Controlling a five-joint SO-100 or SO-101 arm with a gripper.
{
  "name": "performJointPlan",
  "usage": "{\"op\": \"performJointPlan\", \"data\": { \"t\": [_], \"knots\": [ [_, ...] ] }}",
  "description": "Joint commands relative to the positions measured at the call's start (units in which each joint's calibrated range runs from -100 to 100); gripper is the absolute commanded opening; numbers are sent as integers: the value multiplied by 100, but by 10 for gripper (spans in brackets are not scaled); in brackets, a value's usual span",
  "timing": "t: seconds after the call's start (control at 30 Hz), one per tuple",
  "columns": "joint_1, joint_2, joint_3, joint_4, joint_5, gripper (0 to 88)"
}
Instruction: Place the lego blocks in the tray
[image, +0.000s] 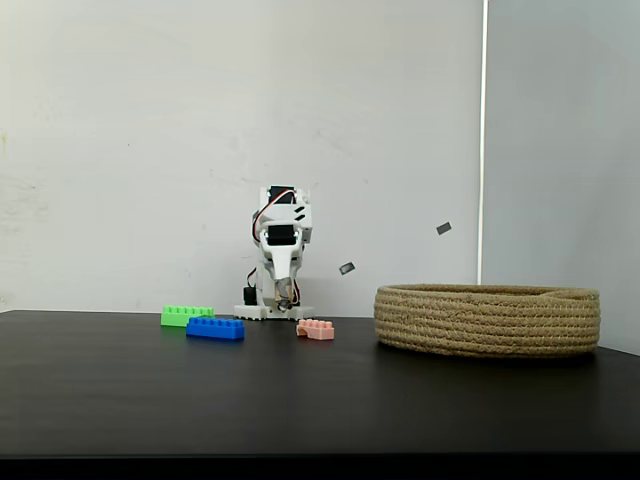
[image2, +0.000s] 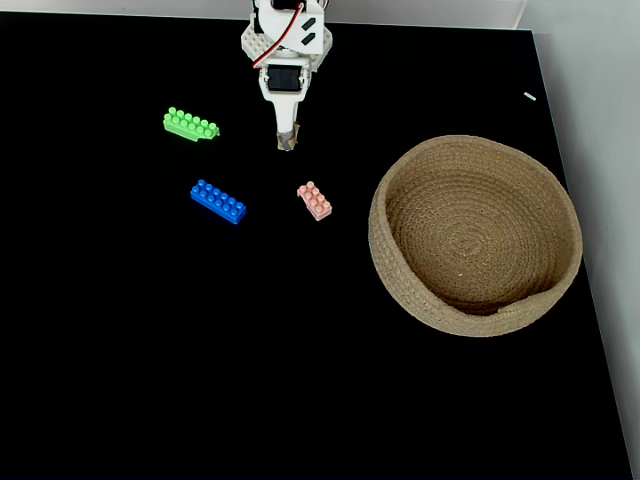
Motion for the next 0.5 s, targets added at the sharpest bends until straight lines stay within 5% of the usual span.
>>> {"op": "performJointPlan", "data": {
  "t": [0.0, 0.47],
  "knots": [
    [337, -41, 31, -80, -15, 2],
    [353, -41, 31, -80, -20, 2]
  ]
}}
